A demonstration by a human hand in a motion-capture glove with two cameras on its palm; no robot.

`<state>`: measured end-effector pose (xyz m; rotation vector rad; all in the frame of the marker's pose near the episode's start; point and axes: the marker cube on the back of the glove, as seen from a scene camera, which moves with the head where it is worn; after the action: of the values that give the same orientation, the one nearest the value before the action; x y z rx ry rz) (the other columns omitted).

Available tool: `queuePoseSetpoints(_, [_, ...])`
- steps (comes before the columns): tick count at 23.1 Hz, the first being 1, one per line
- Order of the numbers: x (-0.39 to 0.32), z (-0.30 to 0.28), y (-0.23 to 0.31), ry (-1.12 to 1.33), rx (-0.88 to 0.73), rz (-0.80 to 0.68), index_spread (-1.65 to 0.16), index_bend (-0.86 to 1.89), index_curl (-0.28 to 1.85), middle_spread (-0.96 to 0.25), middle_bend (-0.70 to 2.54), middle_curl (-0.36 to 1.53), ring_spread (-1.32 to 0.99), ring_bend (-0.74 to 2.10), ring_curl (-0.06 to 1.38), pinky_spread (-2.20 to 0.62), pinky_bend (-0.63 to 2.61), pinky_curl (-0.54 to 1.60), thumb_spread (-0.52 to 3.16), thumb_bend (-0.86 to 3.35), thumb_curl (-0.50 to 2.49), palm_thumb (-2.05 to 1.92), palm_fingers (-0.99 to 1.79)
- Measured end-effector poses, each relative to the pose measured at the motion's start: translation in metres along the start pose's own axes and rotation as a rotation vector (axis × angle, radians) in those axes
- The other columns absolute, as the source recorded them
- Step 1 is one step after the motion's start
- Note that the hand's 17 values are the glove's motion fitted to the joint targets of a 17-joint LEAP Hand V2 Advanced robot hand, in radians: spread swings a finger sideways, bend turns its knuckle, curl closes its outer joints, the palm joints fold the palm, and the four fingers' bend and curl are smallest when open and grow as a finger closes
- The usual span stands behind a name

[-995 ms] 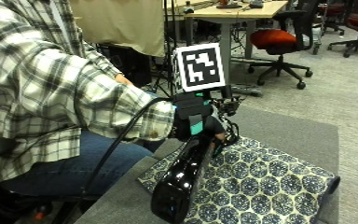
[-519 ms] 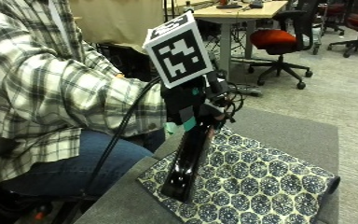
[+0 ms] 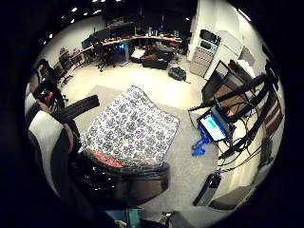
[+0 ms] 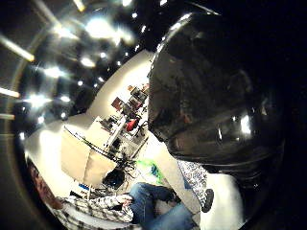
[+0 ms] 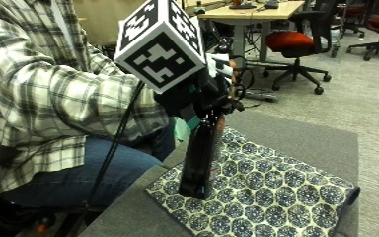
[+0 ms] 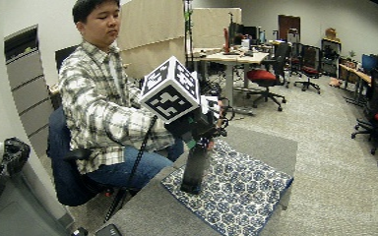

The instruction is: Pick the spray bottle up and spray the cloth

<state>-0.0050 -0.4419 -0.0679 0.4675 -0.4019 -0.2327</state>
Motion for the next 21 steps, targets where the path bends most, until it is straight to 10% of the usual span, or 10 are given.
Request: queuePoseSetpoints(21, [-0.057, 0.043, -0.020, -0.765, 0.147, 0.111, -0.23, 0.26, 0.59, -0.12, 0.55, 0.51, -0.20, 0.63, 0.46, -0.19, 0.52, 0.41, 0.32, -0.03, 0.82, 1.01, 1.35])
